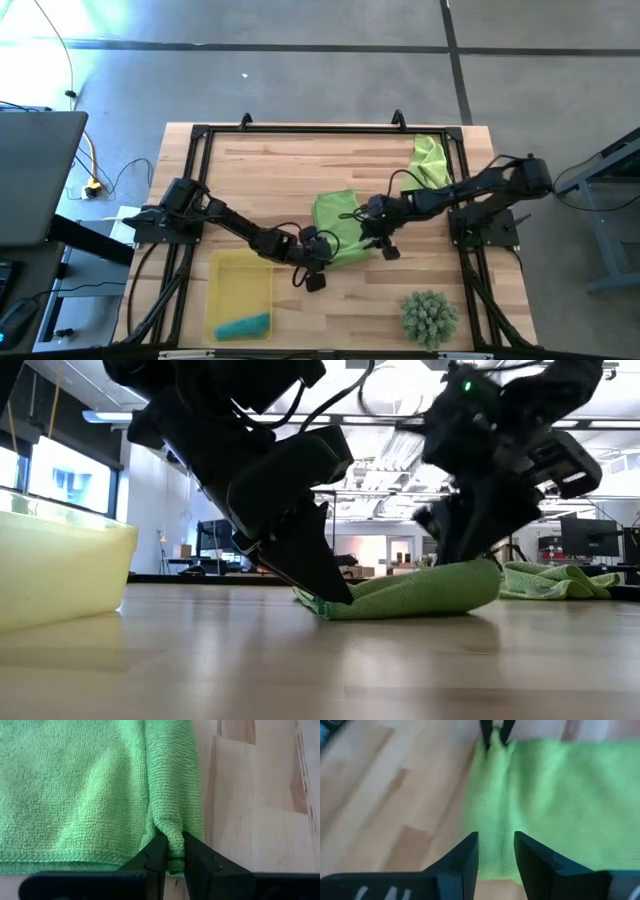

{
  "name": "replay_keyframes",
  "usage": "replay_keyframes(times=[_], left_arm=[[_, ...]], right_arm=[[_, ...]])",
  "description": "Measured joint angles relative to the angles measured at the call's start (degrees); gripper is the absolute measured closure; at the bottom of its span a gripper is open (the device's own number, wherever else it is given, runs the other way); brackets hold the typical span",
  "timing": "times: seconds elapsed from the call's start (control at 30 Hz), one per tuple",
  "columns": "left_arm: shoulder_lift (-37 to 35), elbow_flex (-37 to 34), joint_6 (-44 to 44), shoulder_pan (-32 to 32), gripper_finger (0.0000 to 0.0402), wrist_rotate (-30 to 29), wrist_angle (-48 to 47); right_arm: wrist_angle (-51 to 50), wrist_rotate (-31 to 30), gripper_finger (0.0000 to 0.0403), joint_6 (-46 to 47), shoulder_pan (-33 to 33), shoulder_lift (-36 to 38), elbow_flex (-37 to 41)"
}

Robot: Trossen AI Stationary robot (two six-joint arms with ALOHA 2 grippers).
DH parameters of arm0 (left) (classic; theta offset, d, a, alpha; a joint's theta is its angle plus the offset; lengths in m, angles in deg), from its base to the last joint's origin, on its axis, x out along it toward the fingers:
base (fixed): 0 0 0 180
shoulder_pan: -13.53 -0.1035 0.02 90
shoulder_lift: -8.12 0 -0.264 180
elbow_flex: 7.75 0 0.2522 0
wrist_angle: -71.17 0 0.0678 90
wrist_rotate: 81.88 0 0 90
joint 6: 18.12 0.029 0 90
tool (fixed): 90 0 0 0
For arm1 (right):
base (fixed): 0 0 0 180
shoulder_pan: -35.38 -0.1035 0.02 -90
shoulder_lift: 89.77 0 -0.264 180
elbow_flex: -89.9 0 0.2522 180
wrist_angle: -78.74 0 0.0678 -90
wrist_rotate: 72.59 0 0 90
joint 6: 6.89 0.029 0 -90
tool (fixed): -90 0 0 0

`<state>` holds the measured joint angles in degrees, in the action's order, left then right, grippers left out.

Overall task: Roll microfiber towels into tight, uniform cylinder then place into a basket
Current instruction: Roll the green microfiber towel

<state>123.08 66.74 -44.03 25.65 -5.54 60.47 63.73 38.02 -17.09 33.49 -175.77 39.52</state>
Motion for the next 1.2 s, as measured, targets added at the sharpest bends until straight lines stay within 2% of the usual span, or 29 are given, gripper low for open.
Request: replay_keyframes(times=[0.07, 0.17, 0.3, 0.5, 0.73, 1.07, 1.2], left_arm=[[0.00, 0.00, -0.91, -0.10, 0.0358, 0.06, -0.11], [0.02, -0.05, -1.01, -0.11, 0.0358, 0.19, -0.26], [0.06, -0.07, -1.10, -0.11, 0.0358, 0.19, -0.32], [0.11, -0.11, -1.08, -0.11, 0.0357, 0.26, -0.27], [0.15, -0.19, -1.09, -0.11, 0.0357, 0.38, -0.04], [0.22, -0.20, -1.41, -0.04, 0.0357, -0.36, 0.08], [0.24, -0.22, -1.95, -0.04, 0.0357, -0.61, 0.15]], right_arm=[[-0.92, -2.87, 0.0285, -5.14, -1.34, 2.16, 0.00], [-1.03, -3.65, 0.0285, -10.46, -4.56, 3.78, 0.00], [-0.50, -5.41, 0.0285, -12.37, -9.48, 3.37, 0.00], [0.62, -15.36, 0.0285, -12.56, -14.50, -0.14, -0.02], [2.26, -28.49, 0.0285, -12.54, -15.80, -3.31, -0.04], [0.13, -28.52, 0.0285, -14.29, -15.78, -3.84, -0.07], [-0.75, -28.34, 0.0285, -12.32, -15.77, -3.99, -0.07]])
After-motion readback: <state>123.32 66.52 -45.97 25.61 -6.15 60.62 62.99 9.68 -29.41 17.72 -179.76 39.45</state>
